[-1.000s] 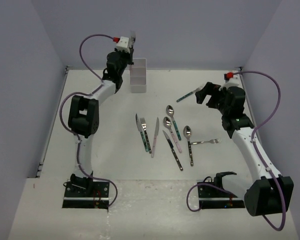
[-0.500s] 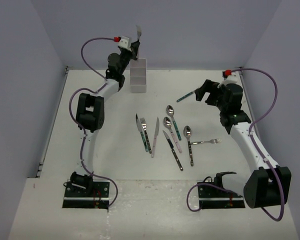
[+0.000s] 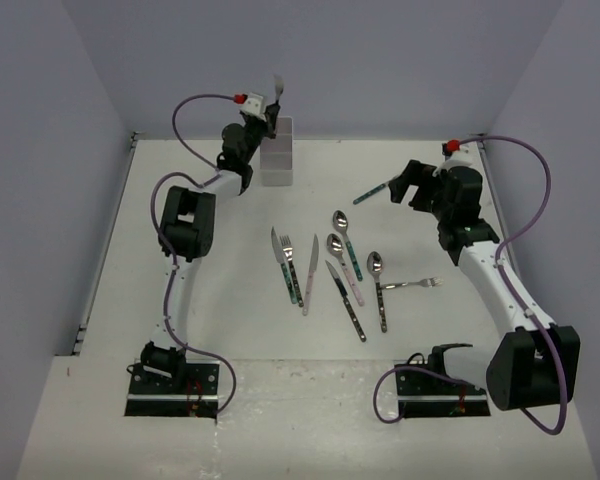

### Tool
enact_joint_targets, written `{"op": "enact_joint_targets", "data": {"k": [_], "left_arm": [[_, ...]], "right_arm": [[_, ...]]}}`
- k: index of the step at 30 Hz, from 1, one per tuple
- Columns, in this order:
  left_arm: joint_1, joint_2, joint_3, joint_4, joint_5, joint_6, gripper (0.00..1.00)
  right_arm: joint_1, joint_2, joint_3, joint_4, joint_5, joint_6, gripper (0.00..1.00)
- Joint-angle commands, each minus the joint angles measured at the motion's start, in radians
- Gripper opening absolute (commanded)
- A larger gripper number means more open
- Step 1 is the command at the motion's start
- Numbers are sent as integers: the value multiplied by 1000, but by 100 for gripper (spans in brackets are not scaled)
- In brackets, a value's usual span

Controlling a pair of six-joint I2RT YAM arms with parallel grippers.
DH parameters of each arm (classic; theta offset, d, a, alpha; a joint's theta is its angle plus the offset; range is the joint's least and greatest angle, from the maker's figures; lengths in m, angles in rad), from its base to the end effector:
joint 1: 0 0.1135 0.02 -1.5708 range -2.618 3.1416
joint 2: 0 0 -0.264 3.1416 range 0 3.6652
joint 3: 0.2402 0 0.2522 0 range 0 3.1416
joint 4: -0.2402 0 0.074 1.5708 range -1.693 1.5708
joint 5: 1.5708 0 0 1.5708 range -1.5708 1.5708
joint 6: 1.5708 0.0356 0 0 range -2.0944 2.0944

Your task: Sort the eating utensils into containers

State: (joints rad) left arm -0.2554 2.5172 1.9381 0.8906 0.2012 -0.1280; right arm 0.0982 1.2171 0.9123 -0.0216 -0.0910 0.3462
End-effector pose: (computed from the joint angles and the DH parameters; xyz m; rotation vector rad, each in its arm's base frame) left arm 0.5552 -0.1523 0.2174 0.2558 1.2532 -0.4569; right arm 0.2822 0.0311 0.3098 0.1747 1.9066 0.3874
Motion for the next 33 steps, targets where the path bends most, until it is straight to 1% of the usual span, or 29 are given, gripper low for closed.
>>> {"op": "enact_joint_targets", "data": {"k": [1,2,3,4,5,7,8,9,11,12,13,14,15,16,17,18,19,20,21,22,24,25,27,28,30,31,33], "left_arm": [[1,-75,-54,96,4,51,6],[1,-87,-88,105,20,54,9],[-1,-101,-108,111,27,59,17],[-1,-133,-129,116,29,71,39],[1,-150,-172,122,33,76,49],[-2,-217,-224,131,27,80,61],[-2,-245,-294,158,27,80,64],[-4,-274,-329,175,23,82,68],[-7,-369,-425,173,23,87,98],[-13,-405,-450,154,24,96,100],[-18,-478,-474,122,20,105,100],[-22,-513,-510,28,-8,106,100],[-37,-585,-521,-32,-37,97,100],[-47,-618,-527,-114,-70,90,100],[-56,-644,-521,-287,-110,88,100],[-83,-668,-515,-374,-149,84,100],[-100,-704,-508,-463,-196,39,100],[-114,-716,-496,-625,-297,10,100],[-142,-731,-489,-704,-327,-34,100],[-156,-741,-484,-849,-344,-39,100],[-203,-773,-507,-979,-432,-86,100],[-218,-788,-545,-1062,-459,-107,100],[-237,-830,-617,-1137,-422,-197,100],[-237,-842,-639,-1151,-334,-243,100],[-239,-856,-700,-1161,-234,-265,100],[-240,-853,-712,-1162,-129,-260,100],[-248,-824,-719,-1199,-100,-260,100]], "right_arm": [[3,-5,25,26,28,-9,99],[3,-5,26,25,28,-9,99],[3,-5,26,25,28,-9,99],[3,-7,25,25,28,-10,99],[1,-10,23,25,31,-7,99],[3,-19,19,25,36,-6,99],[1,-22,17,25,33,-4,99],[3,-27,17,25,31,-7,99],[3,-34,19,6,27,-4,99],[5,-34,22,-9,28,-1,99],[5,-34,23,-24,33,8,99],[5,-34,23,-32,40,14,99],[5,-34,23,-40,48,17,99],[6,-33,17,-43,57,23,99],[6,-30,14,-44,71,28,99],[8,-28,13,-50,83,33,99],[8,-24,16,-64,114,46,99],[8,-21,17,-70,131,57,99],[9,-11,19,-77,149,59,99],[9,-7,22,-78,160,69,99],[9,15,34,-80,172,82,99],[9,22,42,-86,183,86,99],[9,54,69,-103,188,83,99],[9,65,82,-113,186,80,99],[9,94,105,-132,183,71,99],[9,101,111,-136,180,68,99],[9,116,119,-146,181,63,99]]}}
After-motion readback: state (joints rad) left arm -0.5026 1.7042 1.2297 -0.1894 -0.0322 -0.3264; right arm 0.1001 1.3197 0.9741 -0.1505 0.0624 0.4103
